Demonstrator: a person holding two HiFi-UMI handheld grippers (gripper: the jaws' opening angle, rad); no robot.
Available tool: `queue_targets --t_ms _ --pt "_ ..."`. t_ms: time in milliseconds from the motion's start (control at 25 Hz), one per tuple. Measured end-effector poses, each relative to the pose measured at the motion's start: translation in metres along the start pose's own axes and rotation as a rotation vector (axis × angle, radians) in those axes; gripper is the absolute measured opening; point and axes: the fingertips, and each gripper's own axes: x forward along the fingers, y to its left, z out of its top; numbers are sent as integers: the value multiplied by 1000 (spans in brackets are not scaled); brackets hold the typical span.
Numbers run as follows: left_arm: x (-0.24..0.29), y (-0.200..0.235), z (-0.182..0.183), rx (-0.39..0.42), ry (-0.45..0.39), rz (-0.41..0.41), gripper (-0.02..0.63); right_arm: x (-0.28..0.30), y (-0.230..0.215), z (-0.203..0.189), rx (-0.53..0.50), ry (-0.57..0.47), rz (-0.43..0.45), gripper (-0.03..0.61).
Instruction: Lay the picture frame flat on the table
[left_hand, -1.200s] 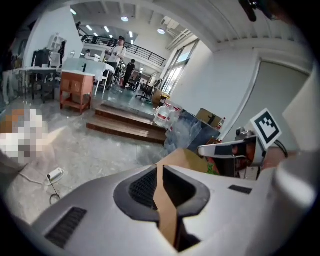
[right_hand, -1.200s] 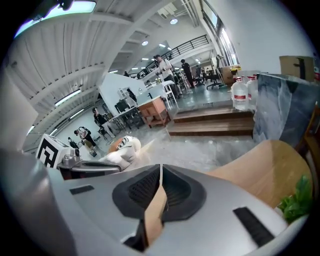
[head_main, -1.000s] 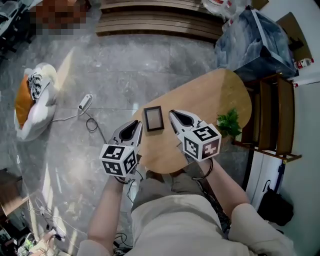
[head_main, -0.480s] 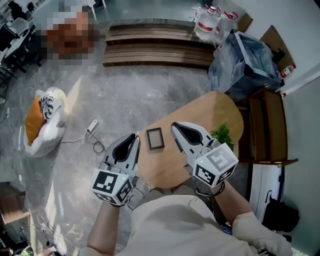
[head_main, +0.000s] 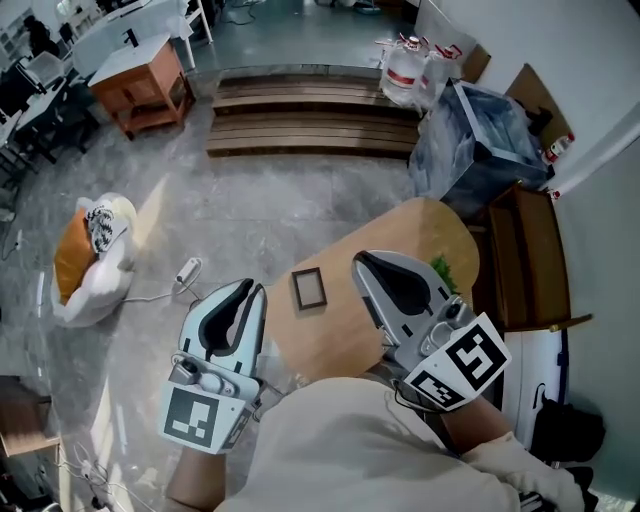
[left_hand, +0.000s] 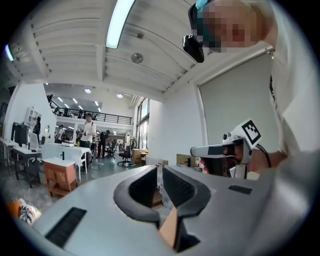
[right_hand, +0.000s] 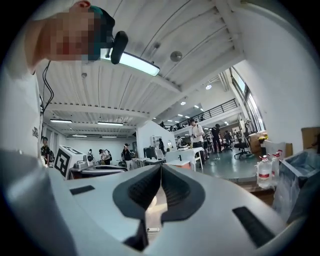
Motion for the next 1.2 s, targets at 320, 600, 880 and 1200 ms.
queue_targets --t_ms 320,600,880,1200 --pt "-22 -17 11 50 -16 23 37 -31 31 16 -77 -4 17 0" --pt "-28 -26 8 27 -12 18 37 -46 28 5 -47 20 -6 0" --pt "-34 -29 0 -3 12 20 37 -50 29 -1 -5 21 4 0" --pt "-41 -30 -3 -6 25 31 37 -47 30 -4 10 26 11 -2"
